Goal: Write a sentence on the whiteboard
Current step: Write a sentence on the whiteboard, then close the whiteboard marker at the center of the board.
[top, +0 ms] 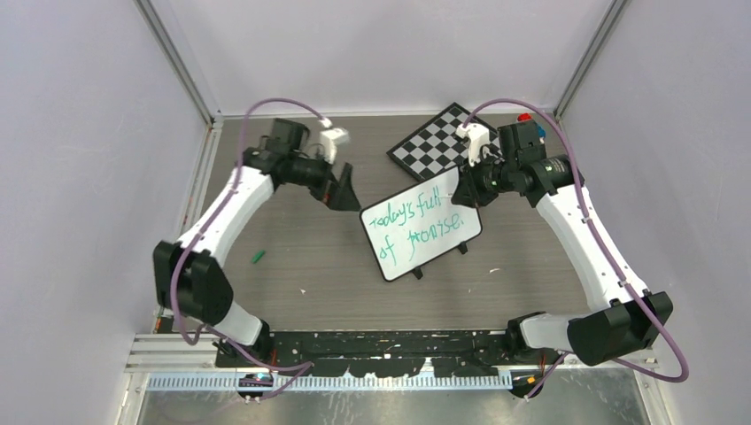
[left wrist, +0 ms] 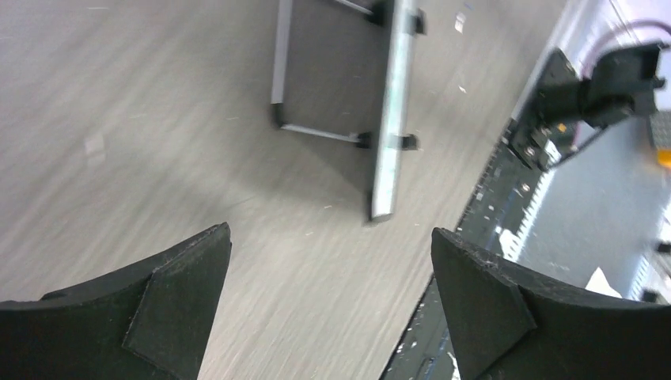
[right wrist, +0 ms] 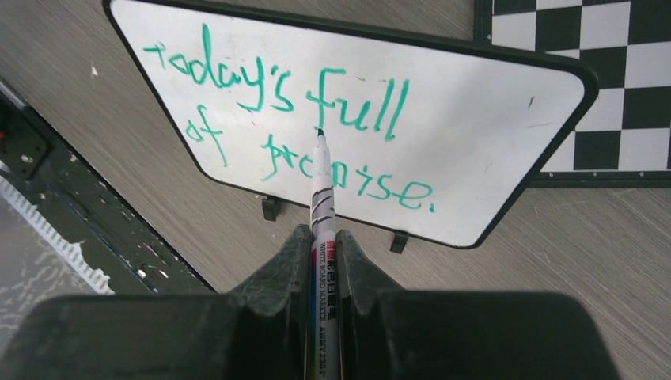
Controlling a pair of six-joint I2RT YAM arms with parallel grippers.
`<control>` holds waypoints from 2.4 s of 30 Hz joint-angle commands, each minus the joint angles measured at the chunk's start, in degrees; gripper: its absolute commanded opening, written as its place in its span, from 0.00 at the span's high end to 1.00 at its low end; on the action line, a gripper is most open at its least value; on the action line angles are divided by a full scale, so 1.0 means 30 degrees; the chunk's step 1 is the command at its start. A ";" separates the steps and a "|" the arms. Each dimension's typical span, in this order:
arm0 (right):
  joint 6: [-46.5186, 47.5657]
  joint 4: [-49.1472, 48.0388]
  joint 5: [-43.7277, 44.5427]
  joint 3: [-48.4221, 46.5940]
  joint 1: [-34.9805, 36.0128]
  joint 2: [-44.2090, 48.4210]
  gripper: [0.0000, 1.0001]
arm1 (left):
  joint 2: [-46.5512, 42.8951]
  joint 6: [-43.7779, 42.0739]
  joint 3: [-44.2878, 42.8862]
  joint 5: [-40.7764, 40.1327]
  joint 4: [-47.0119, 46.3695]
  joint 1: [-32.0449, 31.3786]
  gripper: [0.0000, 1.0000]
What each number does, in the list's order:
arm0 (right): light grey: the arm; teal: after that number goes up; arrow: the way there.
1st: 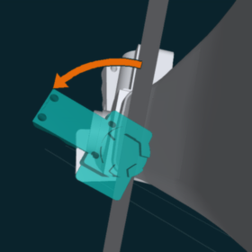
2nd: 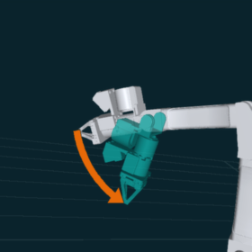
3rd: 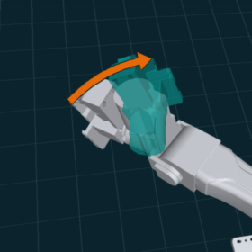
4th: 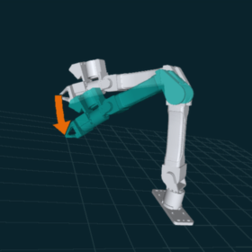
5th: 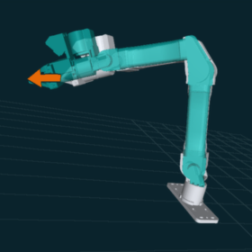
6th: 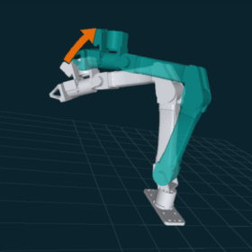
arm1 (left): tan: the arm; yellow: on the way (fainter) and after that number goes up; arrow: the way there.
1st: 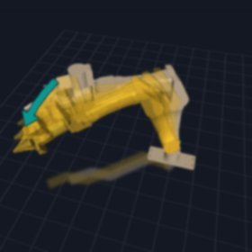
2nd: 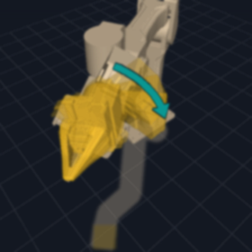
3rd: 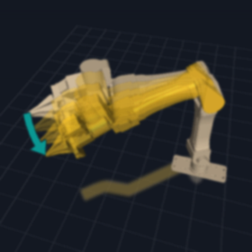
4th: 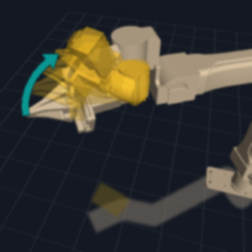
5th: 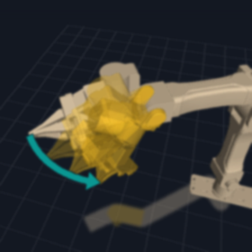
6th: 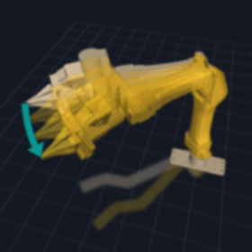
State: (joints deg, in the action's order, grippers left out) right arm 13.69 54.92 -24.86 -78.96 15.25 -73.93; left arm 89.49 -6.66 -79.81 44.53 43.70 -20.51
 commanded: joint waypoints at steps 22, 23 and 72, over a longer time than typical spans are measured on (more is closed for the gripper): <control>-0.4090 -0.3439 -0.5582 0.0916 -0.0025 0.0266 1.00 | -0.2518 -1.2838 0.7556 -0.9125 0.2414 1.0847 0.36; -0.4110 -0.3450 -0.5582 0.0853 -0.0015 0.0206 1.00 | -0.2394 -1.3005 0.8014 -0.9149 0.1779 1.0832 0.37; -0.8226 -0.5898 -0.9600 -0.0724 0.1015 -0.0725 1.00 | -0.8288 -0.8982 0.3317 -0.3721 0.4276 0.1781 1.00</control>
State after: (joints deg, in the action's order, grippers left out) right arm -6.52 42.78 -47.33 -80.49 16.88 -75.09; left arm 66.46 -39.00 -65.36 34.15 54.70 -8.47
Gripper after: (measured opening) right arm 0.176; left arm 0.048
